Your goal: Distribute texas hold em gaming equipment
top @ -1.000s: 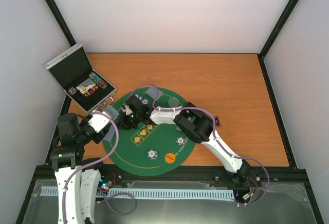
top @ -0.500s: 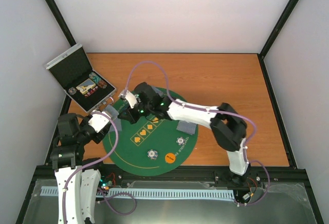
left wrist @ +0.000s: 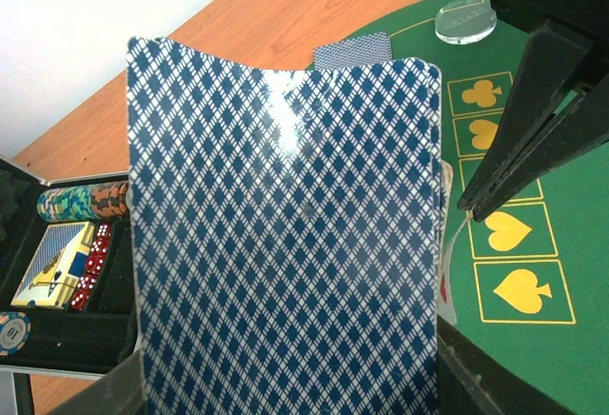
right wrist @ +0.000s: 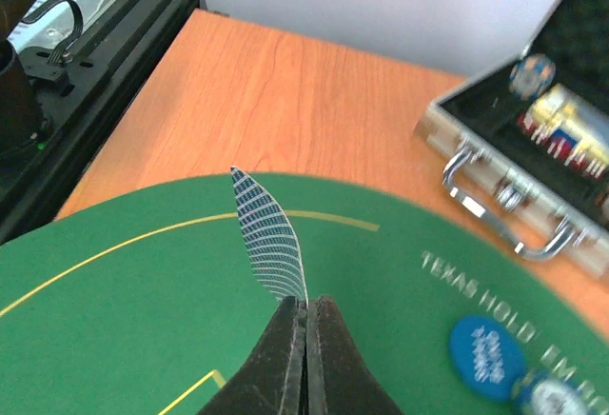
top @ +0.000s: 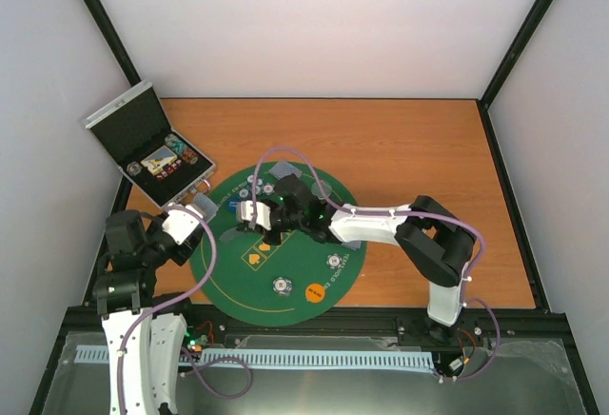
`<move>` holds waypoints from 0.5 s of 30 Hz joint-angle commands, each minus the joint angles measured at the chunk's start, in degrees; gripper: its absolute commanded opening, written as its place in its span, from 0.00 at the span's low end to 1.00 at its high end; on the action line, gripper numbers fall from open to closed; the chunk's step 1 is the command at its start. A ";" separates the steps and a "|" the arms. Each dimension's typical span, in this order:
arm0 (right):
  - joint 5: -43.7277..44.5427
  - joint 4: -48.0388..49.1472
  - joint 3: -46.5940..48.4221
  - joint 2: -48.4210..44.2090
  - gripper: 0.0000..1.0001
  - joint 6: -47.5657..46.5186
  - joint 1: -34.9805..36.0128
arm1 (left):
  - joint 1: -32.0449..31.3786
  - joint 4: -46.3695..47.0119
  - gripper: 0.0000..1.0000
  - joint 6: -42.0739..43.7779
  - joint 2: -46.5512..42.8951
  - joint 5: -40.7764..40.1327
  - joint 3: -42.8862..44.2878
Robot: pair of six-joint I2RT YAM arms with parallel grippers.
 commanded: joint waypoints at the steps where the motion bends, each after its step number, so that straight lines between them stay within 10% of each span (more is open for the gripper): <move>1: -3.56 19.60 -2.92 1.56 0.03 -14.99 1.16 | 0.63 2.25 0.50 -1.30 -0.75 0.92 0.86; 6: -8.57 30.63 -6.07 5.12 0.03 -28.11 1.32 | 0.60 2.13 0.50 -1.10 -0.67 0.70 0.68; 15: -6.35 7.30 -6.54 6.18 0.03 -55.37 1.30 | 0.61 2.15 0.50 -0.70 -0.26 0.49 0.76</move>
